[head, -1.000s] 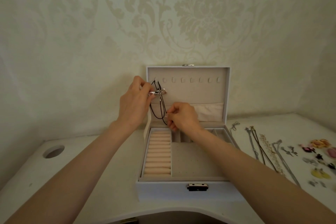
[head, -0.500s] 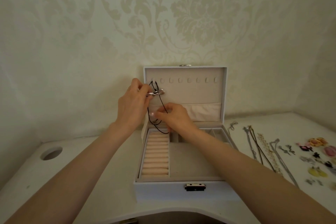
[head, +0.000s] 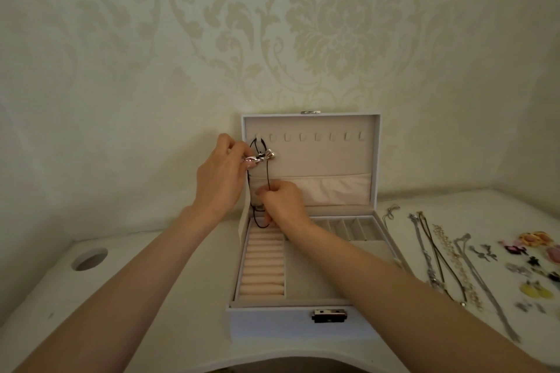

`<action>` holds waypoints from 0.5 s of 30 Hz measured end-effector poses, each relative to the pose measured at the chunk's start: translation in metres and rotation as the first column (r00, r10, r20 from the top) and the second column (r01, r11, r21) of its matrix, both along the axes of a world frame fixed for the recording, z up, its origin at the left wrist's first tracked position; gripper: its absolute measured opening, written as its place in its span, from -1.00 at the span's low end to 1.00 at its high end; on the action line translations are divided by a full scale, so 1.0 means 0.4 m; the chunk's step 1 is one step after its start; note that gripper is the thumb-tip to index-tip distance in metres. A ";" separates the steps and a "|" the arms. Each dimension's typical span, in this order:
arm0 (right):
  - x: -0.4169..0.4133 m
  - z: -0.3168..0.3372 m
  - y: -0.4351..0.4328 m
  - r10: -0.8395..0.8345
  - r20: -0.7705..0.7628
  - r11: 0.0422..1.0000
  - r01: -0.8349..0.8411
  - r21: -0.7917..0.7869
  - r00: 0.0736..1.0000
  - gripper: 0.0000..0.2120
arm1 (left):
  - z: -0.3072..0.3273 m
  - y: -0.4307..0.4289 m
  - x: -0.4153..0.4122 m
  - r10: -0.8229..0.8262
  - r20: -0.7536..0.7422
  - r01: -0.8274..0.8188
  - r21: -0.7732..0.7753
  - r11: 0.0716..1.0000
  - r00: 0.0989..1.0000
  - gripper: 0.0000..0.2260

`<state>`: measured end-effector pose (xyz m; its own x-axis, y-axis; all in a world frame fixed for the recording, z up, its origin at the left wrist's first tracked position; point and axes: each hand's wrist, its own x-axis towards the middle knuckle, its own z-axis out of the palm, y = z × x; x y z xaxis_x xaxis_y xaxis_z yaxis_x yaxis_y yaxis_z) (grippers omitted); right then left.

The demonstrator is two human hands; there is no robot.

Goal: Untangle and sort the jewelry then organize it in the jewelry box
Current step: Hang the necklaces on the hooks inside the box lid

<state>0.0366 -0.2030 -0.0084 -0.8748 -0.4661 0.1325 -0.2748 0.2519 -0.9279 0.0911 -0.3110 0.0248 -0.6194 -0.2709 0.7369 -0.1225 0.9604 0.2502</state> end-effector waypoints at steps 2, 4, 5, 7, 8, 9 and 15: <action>-0.004 -0.016 -0.009 -0.014 -0.133 0.994 0.028 0.107 0.991 -0.84 | 0.002 -0.001 0.002 -0.004 0.010 0.004 -0.013 1.000 1.000 -0.85; 0.000 -0.023 -0.012 0.062 -0.213 0.967 -0.005 0.257 0.975 -0.84 | 0.003 -0.002 0.004 -0.011 0.013 0.011 -0.024 1.000 1.000 -0.85; 0.002 -0.023 -0.014 0.087 -0.230 0.953 -0.014 0.303 0.969 -0.84 | 0.005 -0.003 0.004 -0.011 0.014 0.012 -0.027 1.000 1.000 -0.85; -0.004 -0.021 -0.017 0.104 -0.231 0.944 -0.022 0.329 0.967 -0.84 | 0.005 -0.003 0.003 -0.010 0.017 0.010 -0.039 0.999 1.000 -0.85; -0.010 -0.020 -0.019 0.111 -0.220 0.947 -0.036 0.320 0.969 -0.83 | 0.005 -0.003 0.003 -0.010 0.017 0.011 -0.044 0.999 1.000 -0.85; -0.014 -0.018 -0.021 0.121 -0.209 0.950 -0.051 0.310 0.970 -0.83 | 0.006 -0.003 0.003 -0.011 0.018 0.012 -0.047 0.999 1.000 -0.85; -0.012 -0.018 -0.003 0.121 -0.267 0.956 -0.039 0.292 0.956 -0.86 | 0.008 -0.004 0.004 -0.011 0.027 0.013 -0.056 0.998 1.000 -0.84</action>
